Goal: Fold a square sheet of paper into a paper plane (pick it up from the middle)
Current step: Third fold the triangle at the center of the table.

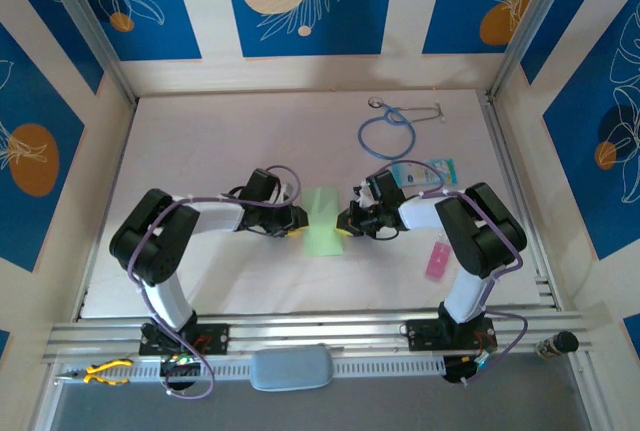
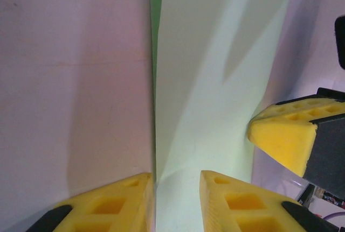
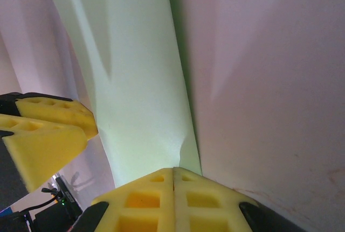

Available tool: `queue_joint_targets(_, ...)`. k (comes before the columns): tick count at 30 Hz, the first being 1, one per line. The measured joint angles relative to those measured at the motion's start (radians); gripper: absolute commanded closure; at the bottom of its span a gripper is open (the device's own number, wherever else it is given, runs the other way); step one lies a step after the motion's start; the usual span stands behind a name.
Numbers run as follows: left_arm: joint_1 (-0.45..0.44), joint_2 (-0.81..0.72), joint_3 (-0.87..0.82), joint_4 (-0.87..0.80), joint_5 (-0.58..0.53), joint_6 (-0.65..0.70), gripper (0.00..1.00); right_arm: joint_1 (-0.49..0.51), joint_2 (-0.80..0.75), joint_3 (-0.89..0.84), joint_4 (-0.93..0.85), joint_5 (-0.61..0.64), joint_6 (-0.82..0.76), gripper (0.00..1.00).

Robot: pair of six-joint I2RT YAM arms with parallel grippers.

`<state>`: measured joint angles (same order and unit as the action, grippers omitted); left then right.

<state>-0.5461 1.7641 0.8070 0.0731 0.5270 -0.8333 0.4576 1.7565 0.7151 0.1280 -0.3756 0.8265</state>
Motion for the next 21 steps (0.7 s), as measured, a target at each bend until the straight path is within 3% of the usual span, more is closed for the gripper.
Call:
queue_joint_targets(9, 0.0, 0.006, -0.003, 0.025, 0.005, -0.026, 0.74, 0.0, 0.0, 0.0, 0.001, 0.0, 0.006, 0.99)
queue_joint_targets(21, -0.008, 0.011, -0.054, 0.182, 0.008, -0.084, 0.71, 0.0, 0.0, -0.004, 0.009, -0.003, 0.007, 0.99)
